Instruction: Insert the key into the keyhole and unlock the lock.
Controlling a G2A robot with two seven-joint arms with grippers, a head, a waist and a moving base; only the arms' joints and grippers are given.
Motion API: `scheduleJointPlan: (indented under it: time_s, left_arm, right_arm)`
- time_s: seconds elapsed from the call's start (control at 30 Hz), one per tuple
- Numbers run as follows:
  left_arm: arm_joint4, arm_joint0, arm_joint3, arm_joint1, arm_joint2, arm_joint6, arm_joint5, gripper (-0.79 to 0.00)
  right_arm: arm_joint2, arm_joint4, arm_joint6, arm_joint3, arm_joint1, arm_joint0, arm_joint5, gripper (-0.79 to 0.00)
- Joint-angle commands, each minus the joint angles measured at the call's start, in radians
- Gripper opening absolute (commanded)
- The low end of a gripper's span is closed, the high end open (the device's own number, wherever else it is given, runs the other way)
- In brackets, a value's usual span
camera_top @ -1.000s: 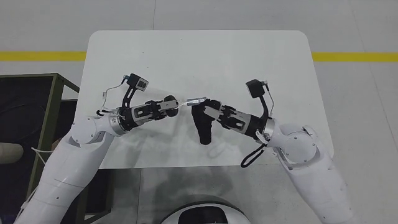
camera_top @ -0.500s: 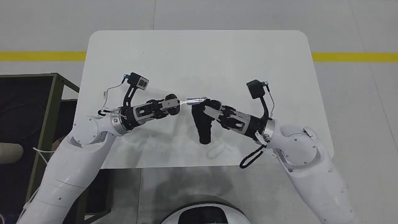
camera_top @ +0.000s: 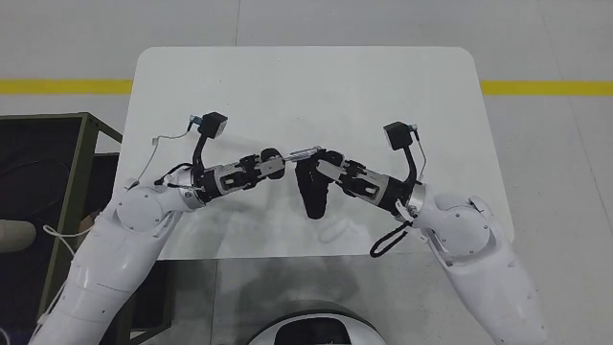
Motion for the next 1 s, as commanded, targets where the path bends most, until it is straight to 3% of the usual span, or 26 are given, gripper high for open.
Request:
scheduleJointPlan:
  time_s: [0.0,0.3,0.57,0.77,0.97]
  left_arm:
    - [0.072,-0.006,0.000,-0.002,-0.002,0.029,-0.045,-0.785]
    - [0.448,0.001,-0.006,-0.017,-0.038,0.258,-0.231,-0.785]
    - [0.859,0.011,-0.026,-0.036,-0.068,0.504,-0.327,-0.785]
    - [1.196,0.019,-0.048,-0.052,-0.087,0.757,-0.328,-0.785]
    - [1.560,0.025,-0.062,-0.060,-0.076,1.027,-0.267,-0.785]
  right_arm:
    - [0.001,0.000,-0.001,-0.001,0.001,-0.003,0.000,-0.785]
    - [0.001,-0.002,-0.005,-0.005,0.004,-0.009,0.001,-0.785]
    - [-0.009,-0.009,-0.013,-0.003,0.004,-0.001,0.009,-0.785]
    - [-0.015,-0.023,-0.009,-0.004,0.004,0.005,0.030,-0.785]
    - [-0.014,-0.017,-0.005,-0.007,0.006,0.005,0.044,-0.785]
